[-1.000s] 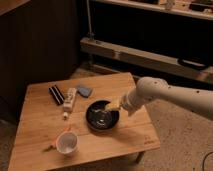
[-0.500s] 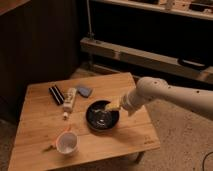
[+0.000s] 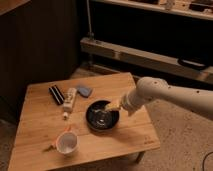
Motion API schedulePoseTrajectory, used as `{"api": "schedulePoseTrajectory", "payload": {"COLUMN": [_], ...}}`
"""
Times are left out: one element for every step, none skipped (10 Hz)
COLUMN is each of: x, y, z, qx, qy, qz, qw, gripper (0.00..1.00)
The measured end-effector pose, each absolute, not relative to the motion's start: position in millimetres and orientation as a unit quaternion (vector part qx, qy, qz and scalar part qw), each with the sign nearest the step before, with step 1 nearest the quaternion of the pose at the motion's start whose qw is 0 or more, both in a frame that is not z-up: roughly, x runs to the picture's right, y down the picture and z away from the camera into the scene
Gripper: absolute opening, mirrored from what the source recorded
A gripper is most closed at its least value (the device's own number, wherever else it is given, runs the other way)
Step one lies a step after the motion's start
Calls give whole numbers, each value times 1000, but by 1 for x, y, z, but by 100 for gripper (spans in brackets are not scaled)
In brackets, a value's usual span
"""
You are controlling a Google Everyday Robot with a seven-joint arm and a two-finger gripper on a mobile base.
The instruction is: Pick up the ceramic cup
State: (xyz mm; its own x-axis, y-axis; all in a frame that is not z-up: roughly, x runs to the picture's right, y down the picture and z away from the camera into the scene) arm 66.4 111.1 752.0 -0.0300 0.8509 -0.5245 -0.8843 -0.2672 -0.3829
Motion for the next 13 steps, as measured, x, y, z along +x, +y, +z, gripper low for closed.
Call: {"api": "schedulePoseTrajectory", "payload": {"x": [63,59,50,45,32,22,11,-2,-12,-31,-48,-61,-68], "y": [111,110,108,106,105,108,112,115,117,123,129,136,142], "z": [747,738,713,696,670,651,633,627,627,629,631,633,634], "qx": [-342,-338,-323,-308,-285,-266,-249,-248,-252,-260,-270,-282,-293], "qy": [19,14,10,13,23,34,46,50,52,51,49,45,43], "qz": [713,709,701,695,687,674,658,641,628,609,593,577,566], "qw": [611,619,636,650,669,689,709,724,734,748,757,765,770], "gripper": [80,80,80,80,80,80,80,80,80,80,80,80,80]}}
